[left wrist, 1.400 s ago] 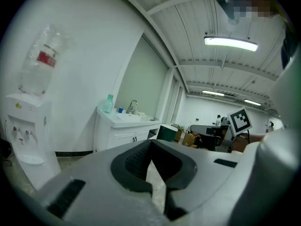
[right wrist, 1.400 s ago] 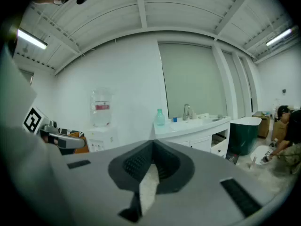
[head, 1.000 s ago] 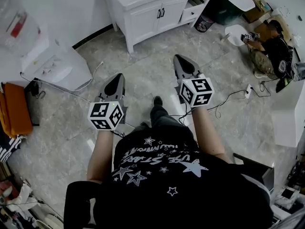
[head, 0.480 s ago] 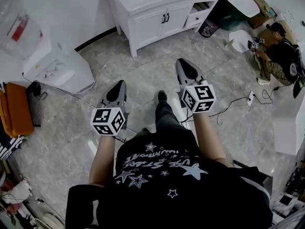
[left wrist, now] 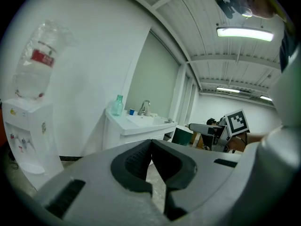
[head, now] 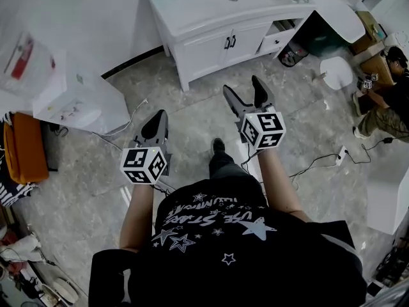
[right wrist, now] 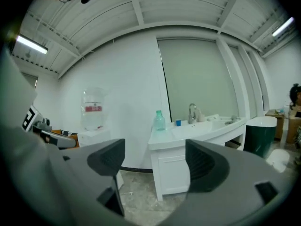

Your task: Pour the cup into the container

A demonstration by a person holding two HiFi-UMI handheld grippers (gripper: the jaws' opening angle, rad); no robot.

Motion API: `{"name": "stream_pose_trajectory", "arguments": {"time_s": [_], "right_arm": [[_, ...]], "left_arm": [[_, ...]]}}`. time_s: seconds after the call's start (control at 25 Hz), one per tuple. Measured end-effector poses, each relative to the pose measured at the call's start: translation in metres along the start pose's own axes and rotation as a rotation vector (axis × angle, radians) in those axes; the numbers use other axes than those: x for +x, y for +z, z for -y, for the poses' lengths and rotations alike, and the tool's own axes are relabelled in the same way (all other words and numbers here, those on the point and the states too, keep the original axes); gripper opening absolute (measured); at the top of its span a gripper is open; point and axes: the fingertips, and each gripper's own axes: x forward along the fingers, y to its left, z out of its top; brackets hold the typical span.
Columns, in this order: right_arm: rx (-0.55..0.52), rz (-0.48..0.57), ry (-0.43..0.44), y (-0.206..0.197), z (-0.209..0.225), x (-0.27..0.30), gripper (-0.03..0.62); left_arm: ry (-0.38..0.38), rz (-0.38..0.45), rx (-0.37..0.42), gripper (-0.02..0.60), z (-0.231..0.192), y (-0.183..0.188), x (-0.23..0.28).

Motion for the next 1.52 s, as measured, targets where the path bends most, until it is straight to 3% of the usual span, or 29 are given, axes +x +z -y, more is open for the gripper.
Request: {"name": "stream_pose_trajectory", "arguments": {"time_s": [0.2, 0.6, 1.08, 1.52], "right_arm": [[0.001, -0.021, 0.04, 0.012, 0.046, 0.05, 0.441], [-0.012, -0.047, 0.089, 0.025, 0.13, 0.119, 0.451], [-0.013, -0.098, 0.137, 0.019, 0.136, 0.181, 0.451], [-0.044, -0.111, 0.105, 0.041, 0.161, 0.288, 0.451]], "left_arm": [[0.035, 0.002, -0.004, 0.009, -0.003, 0.02, 0.056], [0.132, 0.03, 0.027, 0.009, -0.009, 0.047, 0.143], [0.195, 0.033, -0.01, 0.009, -0.049, 0.059, 0.178], [0.179, 0.06, -0.016, 0.009, -0.133, 0.103, 0.266]]}}
